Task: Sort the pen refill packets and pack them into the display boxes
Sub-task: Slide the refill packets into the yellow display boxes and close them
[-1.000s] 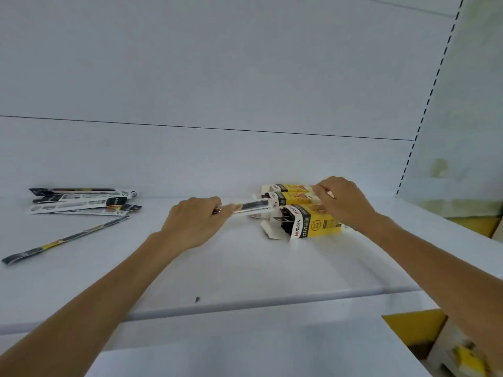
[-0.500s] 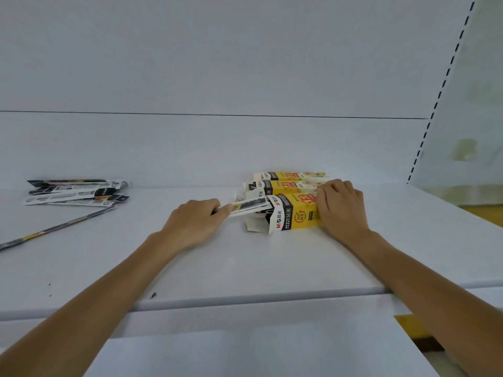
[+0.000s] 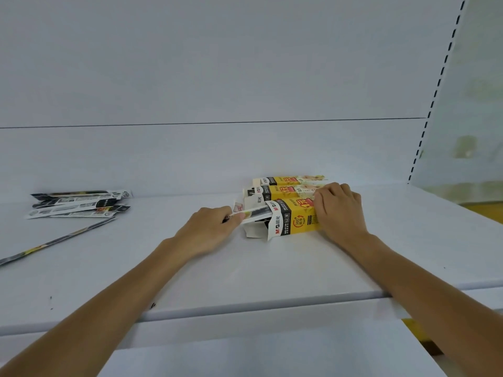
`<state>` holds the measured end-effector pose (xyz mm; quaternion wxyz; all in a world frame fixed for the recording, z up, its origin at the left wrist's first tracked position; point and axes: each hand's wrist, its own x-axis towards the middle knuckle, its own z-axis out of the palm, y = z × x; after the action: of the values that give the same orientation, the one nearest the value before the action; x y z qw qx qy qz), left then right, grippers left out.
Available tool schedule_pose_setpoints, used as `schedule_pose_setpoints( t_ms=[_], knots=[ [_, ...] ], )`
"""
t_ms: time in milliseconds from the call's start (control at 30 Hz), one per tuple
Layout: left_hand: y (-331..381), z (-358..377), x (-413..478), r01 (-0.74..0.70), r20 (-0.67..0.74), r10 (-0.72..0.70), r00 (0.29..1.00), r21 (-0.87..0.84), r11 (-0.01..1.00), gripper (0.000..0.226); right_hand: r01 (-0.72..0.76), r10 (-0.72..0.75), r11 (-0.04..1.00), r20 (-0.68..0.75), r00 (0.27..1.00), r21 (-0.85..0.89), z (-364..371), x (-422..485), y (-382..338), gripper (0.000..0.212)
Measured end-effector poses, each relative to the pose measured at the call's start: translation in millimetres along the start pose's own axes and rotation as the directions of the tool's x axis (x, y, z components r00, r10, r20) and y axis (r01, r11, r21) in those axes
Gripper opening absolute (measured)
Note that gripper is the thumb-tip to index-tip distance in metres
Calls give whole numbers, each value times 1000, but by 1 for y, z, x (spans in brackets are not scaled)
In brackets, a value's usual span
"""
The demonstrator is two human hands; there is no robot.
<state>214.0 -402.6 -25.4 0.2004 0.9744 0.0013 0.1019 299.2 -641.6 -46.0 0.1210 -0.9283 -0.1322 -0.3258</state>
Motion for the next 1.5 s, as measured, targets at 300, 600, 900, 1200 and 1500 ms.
schedule_pose_setpoints(
  t_ms=[300, 600, 900, 1200, 1500],
  knots=[
    [43, 8, 19, -27, 33, 25, 999, 51, 998, 37, 71, -70, 997, 38, 997, -18, -2, 1, -4, 80],
    [38, -11, 27, 69, -56, -83, 995, -209, 975, 24, 58, -58, 993, -2, 998, -105, 2, -1, -5, 41],
    [20, -12, 7, 260, 13, -304, 953, -555, 790, 7, 42, -41, 998, 31, 999, -36, -2, 0, -6, 33],
    [49, 14, 31, 236, -74, -375, 924, -661, 712, 29, 80, -94, 988, -106, 990, -129, 8, 1, -7, 42],
    [56, 24, 29, 188, 105, -161, 981, -697, 692, 49, 93, -137, 966, -170, 976, -243, 6, -1, -9, 18]
  ],
)
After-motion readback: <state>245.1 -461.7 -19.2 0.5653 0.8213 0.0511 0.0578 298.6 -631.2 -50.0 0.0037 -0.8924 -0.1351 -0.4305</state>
